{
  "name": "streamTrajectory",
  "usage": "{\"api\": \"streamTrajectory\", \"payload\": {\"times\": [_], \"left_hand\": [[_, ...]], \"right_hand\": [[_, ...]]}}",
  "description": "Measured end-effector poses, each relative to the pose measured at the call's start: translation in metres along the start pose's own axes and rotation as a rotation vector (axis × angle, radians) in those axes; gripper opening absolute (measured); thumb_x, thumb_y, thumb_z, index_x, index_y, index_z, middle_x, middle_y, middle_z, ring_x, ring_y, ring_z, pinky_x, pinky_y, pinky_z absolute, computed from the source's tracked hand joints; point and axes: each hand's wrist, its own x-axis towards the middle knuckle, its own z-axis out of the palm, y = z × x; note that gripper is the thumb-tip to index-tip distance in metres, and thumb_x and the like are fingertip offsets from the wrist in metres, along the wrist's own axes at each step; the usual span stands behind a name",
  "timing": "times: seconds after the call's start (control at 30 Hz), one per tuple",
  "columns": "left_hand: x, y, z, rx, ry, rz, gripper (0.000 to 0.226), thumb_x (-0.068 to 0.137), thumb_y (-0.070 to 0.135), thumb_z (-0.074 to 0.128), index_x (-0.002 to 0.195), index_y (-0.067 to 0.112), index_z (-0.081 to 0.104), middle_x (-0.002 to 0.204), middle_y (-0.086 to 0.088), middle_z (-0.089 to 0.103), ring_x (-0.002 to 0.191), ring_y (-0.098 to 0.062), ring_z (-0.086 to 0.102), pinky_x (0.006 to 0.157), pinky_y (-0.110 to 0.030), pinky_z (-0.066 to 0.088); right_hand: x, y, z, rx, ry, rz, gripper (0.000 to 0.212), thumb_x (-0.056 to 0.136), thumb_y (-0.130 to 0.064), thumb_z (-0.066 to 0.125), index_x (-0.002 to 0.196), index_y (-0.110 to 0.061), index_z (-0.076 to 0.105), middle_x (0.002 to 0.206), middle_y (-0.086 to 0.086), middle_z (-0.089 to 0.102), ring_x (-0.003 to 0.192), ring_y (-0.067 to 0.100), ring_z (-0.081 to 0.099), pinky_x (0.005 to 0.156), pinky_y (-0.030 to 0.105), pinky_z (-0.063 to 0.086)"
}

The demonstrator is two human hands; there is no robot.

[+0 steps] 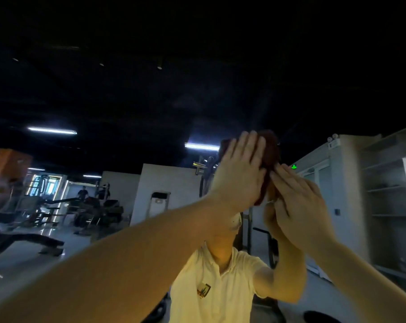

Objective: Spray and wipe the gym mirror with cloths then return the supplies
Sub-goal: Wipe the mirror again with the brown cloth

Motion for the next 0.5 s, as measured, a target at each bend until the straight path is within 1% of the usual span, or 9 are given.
{"api": "streamTrajectory", "payload": {"times": [0.07, 0.13, 0.17, 0.2, 0.27, 0.33, 0.4, 0.43, 0.5], "left_hand": [[-0.003, -0.016, -0.007, 0.028, -0.083, 0.167, 0.064, 0.11, 0.045, 0.023, 0.164, 0.018, 0.003, 0.173, -0.01, 0.002, 0.161, -0.026, 0.0, 0.128, -0.043, -0.006], [0.005, -0.056, -0.015, 0.1, -0.069, 0.198, 0.065, 0.109, 0.046, 0.024, 0.164, 0.021, 0.003, 0.174, -0.007, 0.003, 0.16, -0.024, 0.002, 0.129, -0.043, -0.002], [0.012, -0.08, -0.02, 0.124, -0.056, 0.146, 0.066, 0.108, 0.046, 0.025, 0.165, 0.019, 0.006, 0.174, -0.007, 0.004, 0.161, -0.026, 0.004, 0.13, -0.043, 0.002], [0.018, -0.106, -0.025, 0.123, -0.05, 0.051, 0.067, 0.108, 0.045, 0.026, 0.166, 0.017, 0.007, 0.174, -0.01, 0.006, 0.161, -0.028, 0.007, 0.131, -0.044, 0.006], [0.026, -0.141, -0.035, 0.094, -0.019, -0.189, 0.068, 0.11, 0.047, 0.025, 0.166, 0.012, 0.008, 0.174, -0.014, 0.008, 0.161, -0.032, 0.007, 0.131, -0.046, 0.01], [0.031, -0.146, -0.033, 0.082, 0.028, -0.359, 0.07, 0.11, 0.049, 0.02, 0.166, 0.009, 0.007, 0.173, -0.017, 0.008, 0.16, -0.035, 0.006, 0.131, -0.048, 0.009], [0.042, -0.128, -0.027, 0.044, 0.066, -0.443, 0.069, 0.111, 0.047, 0.019, 0.165, 0.006, 0.005, 0.173, -0.019, 0.007, 0.16, -0.037, 0.005, 0.131, -0.048, 0.007], [0.045, -0.118, -0.025, 0.026, 0.077, -0.463, 0.069, 0.111, 0.046, 0.019, 0.165, 0.005, 0.005, 0.173, -0.02, 0.007, 0.16, -0.038, 0.005, 0.131, -0.048, 0.007], [0.051, -0.104, -0.023, 0.028, 0.077, -0.44, 0.069, 0.111, 0.045, 0.019, 0.165, 0.004, 0.005, 0.172, -0.021, 0.007, 0.16, -0.038, 0.006, 0.131, -0.049, 0.007]], "right_hand": [[0.002, 0.003, -0.003, -0.009, -0.016, -0.015, 0.063, 0.09, -0.032, 0.033, 0.144, -0.01, 0.057, 0.153, 0.008, 0.052, 0.145, 0.022, 0.044, 0.117, 0.038, 0.021], [0.004, 0.001, -0.004, 0.0, -0.035, -0.007, 0.064, 0.091, -0.034, 0.032, 0.145, -0.013, 0.057, 0.155, 0.005, 0.05, 0.146, 0.02, 0.043, 0.118, 0.038, 0.023], [0.004, 0.0, -0.004, 0.022, -0.038, 0.011, 0.064, 0.091, -0.036, 0.031, 0.146, -0.014, 0.057, 0.156, 0.003, 0.049, 0.147, 0.018, 0.042, 0.118, 0.039, 0.024], [0.003, -0.002, -0.004, 0.053, -0.037, 0.036, 0.065, 0.091, -0.037, 0.029, 0.146, -0.014, 0.056, 0.157, 0.002, 0.048, 0.148, 0.018, 0.04, 0.118, 0.04, 0.025], [0.001, -0.001, -0.005, 0.113, -0.072, 0.048, 0.07, 0.091, -0.04, 0.023, 0.153, -0.017, 0.047, 0.163, -0.001, 0.038, 0.153, 0.015, 0.03, 0.123, 0.041, 0.022], [-0.002, 0.005, -0.008, 0.139, -0.157, -0.001, 0.077, 0.088, -0.044, 0.015, 0.161, -0.022, 0.028, 0.17, -0.008, 0.017, 0.157, 0.009, 0.009, 0.128, 0.038, 0.01], [-0.002, 0.011, -0.012, 0.144, -0.222, -0.048, 0.077, 0.089, -0.044, 0.013, 0.163, -0.024, 0.02, 0.171, -0.01, 0.006, 0.157, 0.006, -0.002, 0.129, 0.037, 0.004], [-0.004, 0.012, -0.016, 0.14, -0.237, -0.056, 0.075, 0.091, -0.041, 0.017, 0.163, -0.023, 0.021, 0.172, -0.009, 0.007, 0.158, 0.007, 0.0, 0.13, 0.038, 0.005], [-0.01, 0.017, -0.018, 0.123, -0.168, -0.014, 0.07, 0.092, -0.034, 0.032, 0.161, -0.019, 0.03, 0.171, -0.001, 0.021, 0.157, 0.013, 0.014, 0.129, 0.04, 0.01]]}}
